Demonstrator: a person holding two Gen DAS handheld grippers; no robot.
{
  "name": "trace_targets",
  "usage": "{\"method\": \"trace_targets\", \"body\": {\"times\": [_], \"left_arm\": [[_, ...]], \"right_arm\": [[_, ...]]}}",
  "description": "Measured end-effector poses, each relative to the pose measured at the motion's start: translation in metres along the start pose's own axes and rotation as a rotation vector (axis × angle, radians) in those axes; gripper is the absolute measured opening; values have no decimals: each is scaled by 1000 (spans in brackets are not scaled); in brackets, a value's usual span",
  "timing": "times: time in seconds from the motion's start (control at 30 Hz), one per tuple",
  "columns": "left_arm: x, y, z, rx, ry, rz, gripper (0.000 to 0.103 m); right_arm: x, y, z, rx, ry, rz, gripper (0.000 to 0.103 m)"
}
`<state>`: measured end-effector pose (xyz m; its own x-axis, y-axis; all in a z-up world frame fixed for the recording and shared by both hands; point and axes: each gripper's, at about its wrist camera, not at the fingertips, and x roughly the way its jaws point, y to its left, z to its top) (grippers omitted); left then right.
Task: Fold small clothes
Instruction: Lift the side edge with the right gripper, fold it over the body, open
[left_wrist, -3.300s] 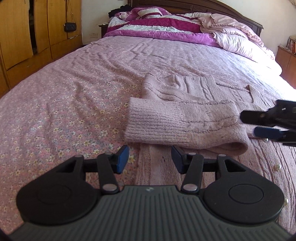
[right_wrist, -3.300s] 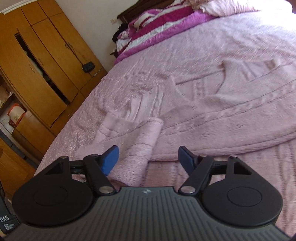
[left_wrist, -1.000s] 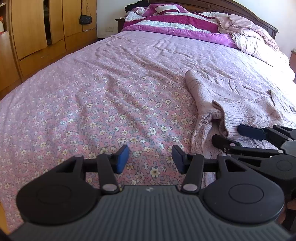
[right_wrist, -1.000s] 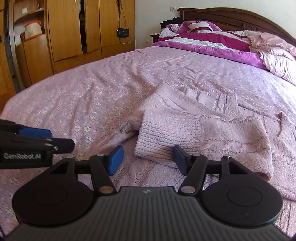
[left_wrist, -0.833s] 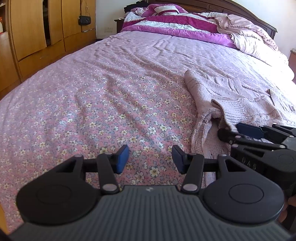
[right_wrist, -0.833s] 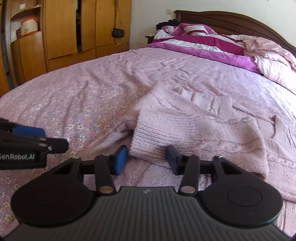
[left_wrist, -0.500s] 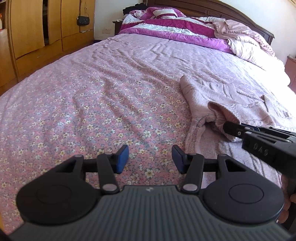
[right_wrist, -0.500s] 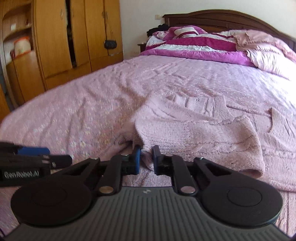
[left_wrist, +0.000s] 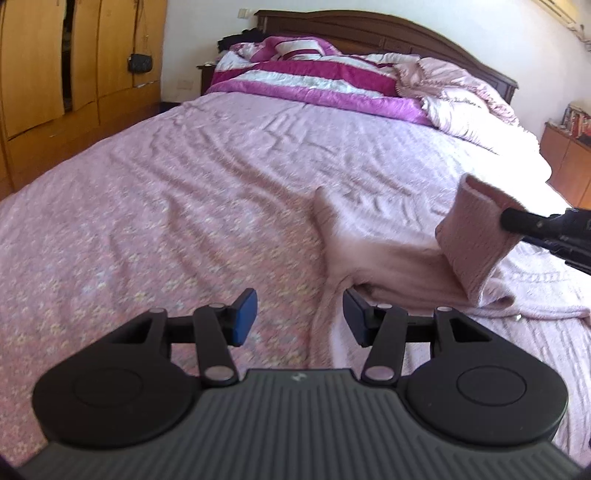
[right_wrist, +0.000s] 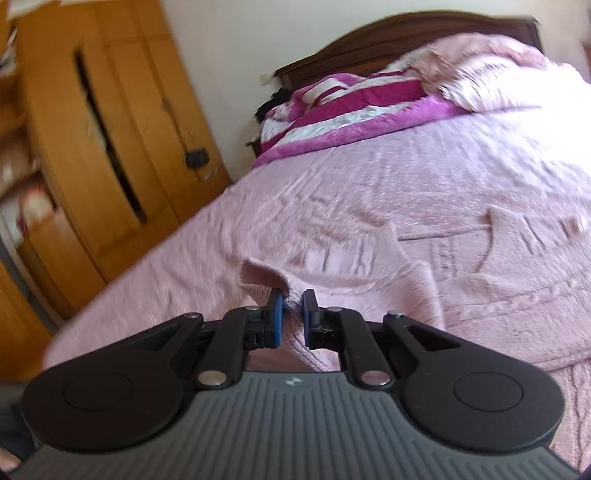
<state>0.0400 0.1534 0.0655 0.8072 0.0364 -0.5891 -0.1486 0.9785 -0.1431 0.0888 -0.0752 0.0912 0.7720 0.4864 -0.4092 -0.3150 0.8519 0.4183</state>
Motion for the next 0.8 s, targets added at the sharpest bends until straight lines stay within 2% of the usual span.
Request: {"method": "trace_targets", "body": {"times": [0.17,0.43,0.67,0.8], "left_arm": [[10,-12,13,5,-11,-44,54],[41,-40,27,49,8,-75,54],[64,-56,25,89,45,-63,54],[70,-61,17,118,60,-34,54]], "right_arm": [[-24,-26,20,34,-70,-48,11],[-53,-78,36,69,-144,-154,11],[-66,-132,31,75,-175,-274,11],[-63,-158,14,61,-149,-337,11]]}}
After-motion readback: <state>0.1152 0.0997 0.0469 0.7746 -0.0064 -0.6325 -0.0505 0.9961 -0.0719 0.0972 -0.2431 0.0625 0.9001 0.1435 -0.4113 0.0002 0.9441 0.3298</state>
